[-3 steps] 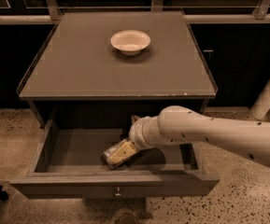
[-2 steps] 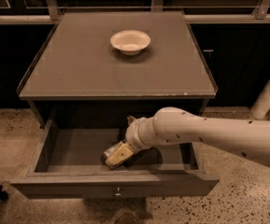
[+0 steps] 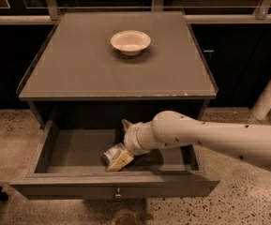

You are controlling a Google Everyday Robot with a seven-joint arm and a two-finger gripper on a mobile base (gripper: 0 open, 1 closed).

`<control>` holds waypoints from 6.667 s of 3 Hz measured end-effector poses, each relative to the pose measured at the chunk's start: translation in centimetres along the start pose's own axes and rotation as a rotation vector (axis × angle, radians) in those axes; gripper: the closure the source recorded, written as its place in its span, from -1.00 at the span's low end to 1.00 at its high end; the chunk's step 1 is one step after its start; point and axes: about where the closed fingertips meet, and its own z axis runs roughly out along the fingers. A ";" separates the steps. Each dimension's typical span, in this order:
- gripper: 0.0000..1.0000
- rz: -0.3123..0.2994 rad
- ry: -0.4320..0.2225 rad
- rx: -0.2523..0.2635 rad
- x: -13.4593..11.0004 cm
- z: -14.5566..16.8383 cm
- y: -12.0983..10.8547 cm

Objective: Pick blue plastic bottle from top drawer and place on counter

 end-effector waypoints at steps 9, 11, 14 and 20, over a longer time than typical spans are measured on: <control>1.00 -0.026 -0.093 -0.047 -2.2 -2.2 0.8; 1.00 -0.075 -0.139 0.083 -6.0 -12.2 0.3; 1.00 -0.215 -0.130 0.152 -13.5 -18.7 -2.1; 1.00 -0.393 -0.092 0.280 -17.4 -19.7 -10.9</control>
Offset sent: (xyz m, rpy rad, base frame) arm -0.0034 0.0016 -0.0043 -0.0025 -0.0099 0.0331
